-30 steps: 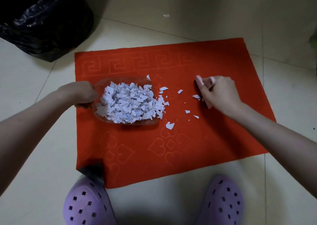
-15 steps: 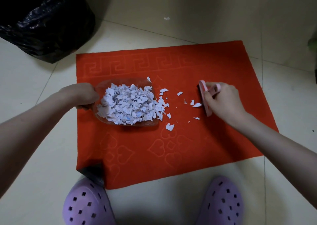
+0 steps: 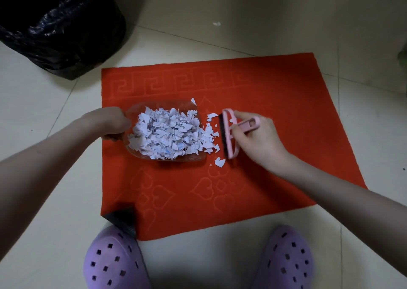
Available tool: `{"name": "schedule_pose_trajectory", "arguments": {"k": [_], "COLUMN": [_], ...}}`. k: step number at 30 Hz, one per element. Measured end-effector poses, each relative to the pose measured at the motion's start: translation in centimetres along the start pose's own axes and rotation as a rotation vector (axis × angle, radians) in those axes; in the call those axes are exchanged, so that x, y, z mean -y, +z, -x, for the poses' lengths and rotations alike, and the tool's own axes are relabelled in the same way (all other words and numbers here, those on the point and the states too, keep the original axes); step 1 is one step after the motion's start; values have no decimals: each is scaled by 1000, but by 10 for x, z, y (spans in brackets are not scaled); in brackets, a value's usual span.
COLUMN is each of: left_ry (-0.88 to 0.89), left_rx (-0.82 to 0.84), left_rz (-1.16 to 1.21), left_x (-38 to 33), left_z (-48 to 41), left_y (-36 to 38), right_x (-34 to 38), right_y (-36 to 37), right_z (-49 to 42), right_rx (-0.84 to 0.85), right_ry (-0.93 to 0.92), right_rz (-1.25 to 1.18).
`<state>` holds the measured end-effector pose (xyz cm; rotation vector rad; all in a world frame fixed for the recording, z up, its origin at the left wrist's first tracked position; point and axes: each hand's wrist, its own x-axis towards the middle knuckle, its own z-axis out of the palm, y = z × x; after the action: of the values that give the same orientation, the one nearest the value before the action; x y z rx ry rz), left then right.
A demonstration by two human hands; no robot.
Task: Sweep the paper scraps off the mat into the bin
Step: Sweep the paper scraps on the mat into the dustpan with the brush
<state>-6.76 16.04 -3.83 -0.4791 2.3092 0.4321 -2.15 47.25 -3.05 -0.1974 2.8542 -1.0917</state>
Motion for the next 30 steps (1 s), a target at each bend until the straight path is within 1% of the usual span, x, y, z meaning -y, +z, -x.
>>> {"name": "schedule_pose_trajectory", "arguments": {"k": [2, 4, 6, 8, 10, 13, 15, 17, 18, 20, 22, 24, 27, 30], "left_ry": [-4, -15, -9, 7, 13, 16, 19, 9, 7, 6, 7, 11, 5, 5], "left_rx": [-5, -1, 10, 15, 13, 15, 12, 9, 10, 14, 10, 4, -3, -1], "left_rz": [3, -1, 2, 25, 33, 30, 13, -15, -27, -39, -38, -41, -53, -61], "left_x": [-1, -2, -2, -3, -7, -10, -10, -7, -5, -2, 0, 0, 0, 4], "left_z": [1, 3, 4, 5, 6, 8, 8, 8, 8, 7, 6, 5, 3, 1], "left_y": [1, 1, 2, 3, 5, 4, 3, 1, 0, -3, -4, -4, -4, -5], "right_x": [-10, -29, -45, -47, -40, -24, -17, -15, -16, -22, -31, -32, -21, -5], "right_y": [-10, -17, -19, -14, -4, 8, 2, -10, -16, -22, -21, -15, 2, 7], "right_z": [-9, -17, -23, -23, -19, -14, -16, -17, -17, -17, -15, -8, 6, 9], "right_rx": [-76, -101, -69, -6, 61, 110, 72, -2, -25, -35, 25, 117, 184, 161], "right_ry": [-39, -42, 5, 25, -19, -56, 5, 52, 54, 36, 59, 112, 75, 68], "right_rz": [139, 317, 413, 443, 431, 296, 158, 91, 117, 253, 387, 414, 278, 100]}}
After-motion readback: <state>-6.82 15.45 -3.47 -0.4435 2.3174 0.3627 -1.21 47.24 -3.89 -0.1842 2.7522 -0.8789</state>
